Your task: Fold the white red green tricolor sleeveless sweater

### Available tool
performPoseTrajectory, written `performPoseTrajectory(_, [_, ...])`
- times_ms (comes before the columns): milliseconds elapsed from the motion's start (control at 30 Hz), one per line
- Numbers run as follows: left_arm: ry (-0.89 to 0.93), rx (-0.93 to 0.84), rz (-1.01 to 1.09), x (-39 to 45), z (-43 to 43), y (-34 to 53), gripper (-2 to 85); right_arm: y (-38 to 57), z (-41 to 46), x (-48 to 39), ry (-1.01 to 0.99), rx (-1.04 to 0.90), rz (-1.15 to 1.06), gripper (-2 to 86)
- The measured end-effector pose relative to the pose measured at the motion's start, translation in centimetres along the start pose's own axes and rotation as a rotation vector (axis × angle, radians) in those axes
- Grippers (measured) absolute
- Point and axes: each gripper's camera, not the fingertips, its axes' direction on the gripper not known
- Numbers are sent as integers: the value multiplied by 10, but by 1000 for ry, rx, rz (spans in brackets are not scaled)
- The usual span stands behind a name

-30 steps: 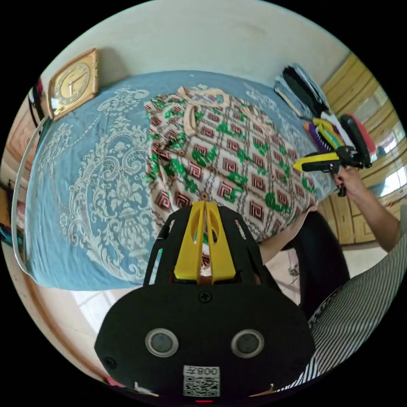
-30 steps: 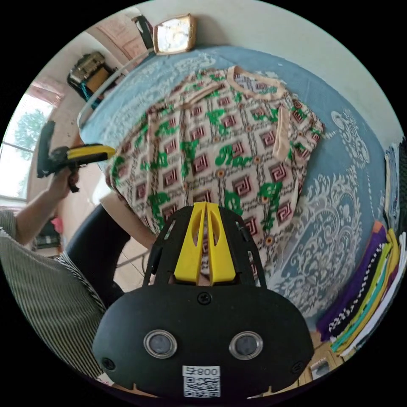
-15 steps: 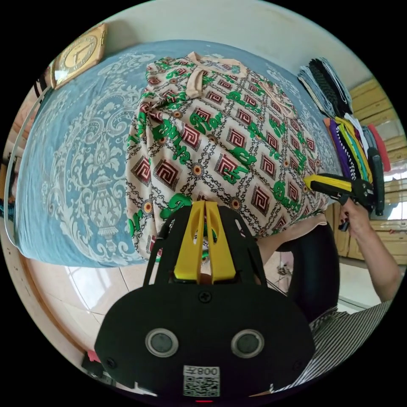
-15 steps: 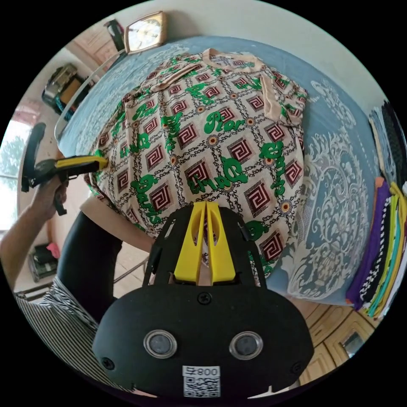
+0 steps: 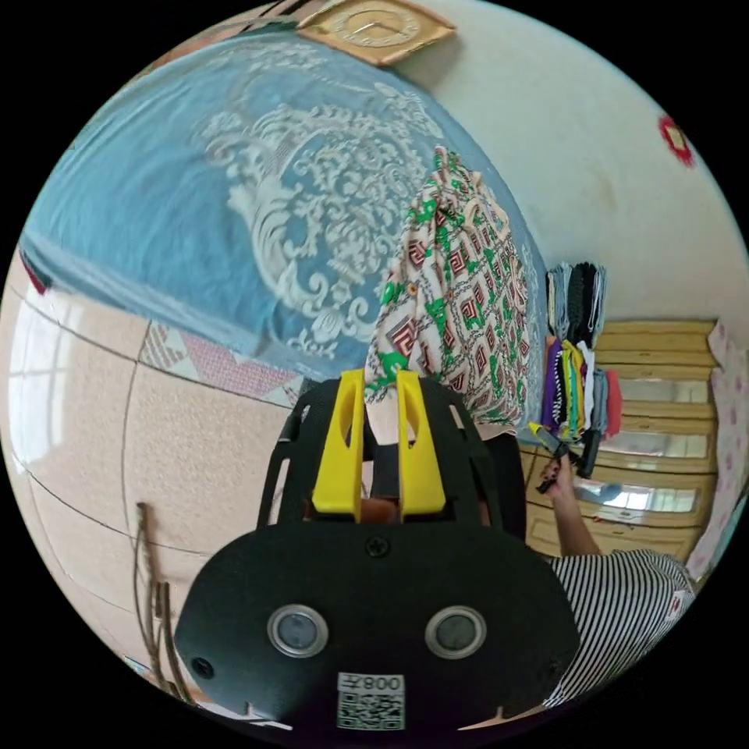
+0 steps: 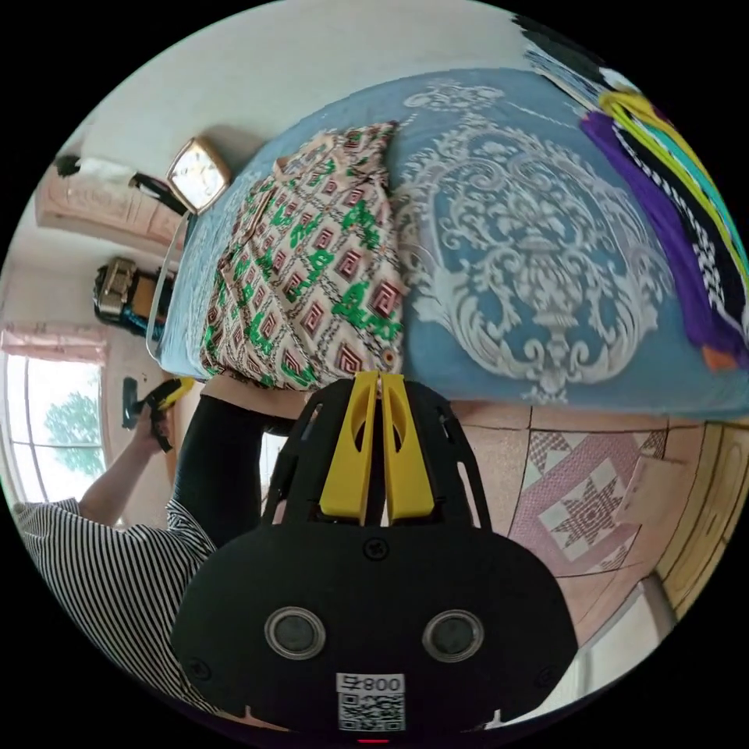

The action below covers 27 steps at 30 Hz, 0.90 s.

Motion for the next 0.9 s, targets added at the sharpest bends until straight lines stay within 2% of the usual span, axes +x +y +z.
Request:
performPoseTrajectory(133, [128, -17, -98, -41, 18, 12, 88, 36, 6, 58, -91, 4, 110, 56])
performPoseTrajectory(433, [212, -62, -109, -85, 39, 15, 120, 57, 48, 133, -339, -82, 204, 88])
performPoseTrajectory(900, [351, -83, -160, -142, 73, 30, 111, 82, 97, 204, -400, -170, 304, 77])
